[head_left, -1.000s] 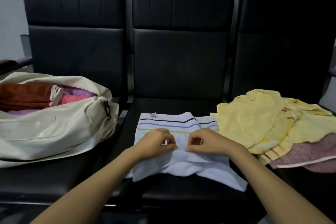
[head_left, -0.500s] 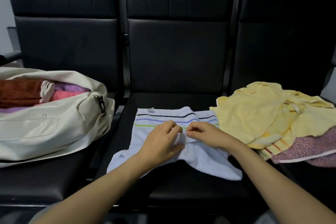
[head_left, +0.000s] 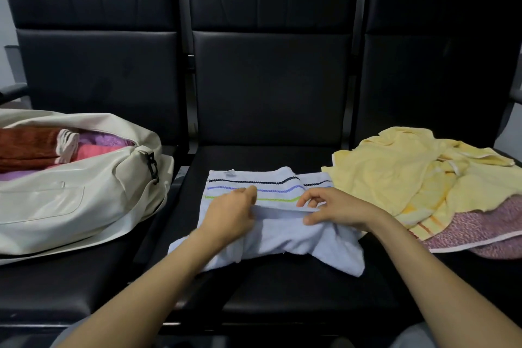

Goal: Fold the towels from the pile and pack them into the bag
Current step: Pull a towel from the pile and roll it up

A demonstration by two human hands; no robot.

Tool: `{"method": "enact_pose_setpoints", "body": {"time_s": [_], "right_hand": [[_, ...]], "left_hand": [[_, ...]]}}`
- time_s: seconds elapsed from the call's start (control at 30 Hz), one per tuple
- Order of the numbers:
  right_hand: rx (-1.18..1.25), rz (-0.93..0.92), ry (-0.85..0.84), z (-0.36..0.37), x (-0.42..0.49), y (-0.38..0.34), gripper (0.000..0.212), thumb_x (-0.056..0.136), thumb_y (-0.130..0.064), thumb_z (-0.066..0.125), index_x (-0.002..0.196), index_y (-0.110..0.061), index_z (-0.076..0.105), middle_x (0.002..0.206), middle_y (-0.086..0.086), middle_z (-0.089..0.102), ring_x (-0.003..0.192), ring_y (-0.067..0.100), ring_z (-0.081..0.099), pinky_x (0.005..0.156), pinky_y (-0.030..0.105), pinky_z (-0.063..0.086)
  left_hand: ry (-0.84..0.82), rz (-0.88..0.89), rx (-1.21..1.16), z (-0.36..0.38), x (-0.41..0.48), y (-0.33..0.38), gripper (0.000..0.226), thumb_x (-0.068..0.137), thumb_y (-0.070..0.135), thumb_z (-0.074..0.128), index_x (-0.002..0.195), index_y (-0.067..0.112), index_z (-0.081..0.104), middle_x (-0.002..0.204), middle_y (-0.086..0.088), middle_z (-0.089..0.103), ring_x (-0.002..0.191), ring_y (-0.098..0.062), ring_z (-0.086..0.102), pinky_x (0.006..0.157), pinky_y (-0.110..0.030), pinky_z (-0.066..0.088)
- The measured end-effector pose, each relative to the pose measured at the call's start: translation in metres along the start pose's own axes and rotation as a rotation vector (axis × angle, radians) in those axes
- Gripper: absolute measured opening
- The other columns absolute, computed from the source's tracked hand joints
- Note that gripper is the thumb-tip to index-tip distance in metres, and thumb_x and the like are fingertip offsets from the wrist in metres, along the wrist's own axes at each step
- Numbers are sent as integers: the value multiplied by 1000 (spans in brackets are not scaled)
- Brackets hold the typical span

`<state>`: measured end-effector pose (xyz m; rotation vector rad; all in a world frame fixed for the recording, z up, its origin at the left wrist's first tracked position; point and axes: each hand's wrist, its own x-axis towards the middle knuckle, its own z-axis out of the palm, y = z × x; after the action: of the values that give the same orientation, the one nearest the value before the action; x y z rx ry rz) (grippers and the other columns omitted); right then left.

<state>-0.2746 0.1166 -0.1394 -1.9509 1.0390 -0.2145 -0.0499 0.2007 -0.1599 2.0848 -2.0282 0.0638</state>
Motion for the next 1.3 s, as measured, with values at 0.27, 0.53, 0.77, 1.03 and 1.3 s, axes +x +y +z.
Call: {"method": "enact_pose_setpoints", "body": {"time_s": [0.27, 0.53, 0.77, 1.03, 1.3], "right_hand": [[-21, 14, 299, -33, 2, 23, 14, 80, -9, 74, 80, -22, 68, 84, -6, 65, 77, 7, 55, 69, 15, 41], [-16, 96, 503, -47, 14, 37, 11, 81, -4, 70, 82, -15, 70, 87, 2, 67, 80, 11, 57, 67, 15, 42], [-66, 65, 628, -61, 70, 35, 20, 85, 7, 58, 87, -12, 64, 88, 2, 63, 84, 15, 57, 65, 6, 37], [-320, 162, 378, -63, 118, 66, 15, 82, -7, 64, 77, -20, 61, 84, 2, 63, 79, 18, 59, 67, 24, 44], [-348, 93, 244, -72, 123, 82, 13, 82, -20, 70, 85, -29, 62, 87, 0, 63, 85, 14, 57, 72, 23, 46]], "left_hand": [[-335, -305, -537, -36, 13, -75, 13, 66, 27, 65, 71, 15, 69, 69, 0, 66, 67, -10, 60, 66, -23, 44], [70, -540, -950, -12, 36, -96, 11, 88, 15, 64, 83, 8, 71, 81, -8, 69, 77, -21, 61, 74, -34, 48], [135, -615, -874, 6, 84, -119, 18, 89, 19, 63, 80, 3, 60, 75, -9, 56, 73, -21, 52, 64, -31, 38], [-85, -466, -338, 38, 118, -138, 26, 82, 28, 69, 102, 13, 65, 107, -9, 61, 107, -29, 53, 85, -36, 48], [-108, -409, -367, 39, 124, -154, 44, 78, 27, 78, 114, 15, 56, 99, 1, 59, 103, -24, 58, 90, -37, 46]]}}
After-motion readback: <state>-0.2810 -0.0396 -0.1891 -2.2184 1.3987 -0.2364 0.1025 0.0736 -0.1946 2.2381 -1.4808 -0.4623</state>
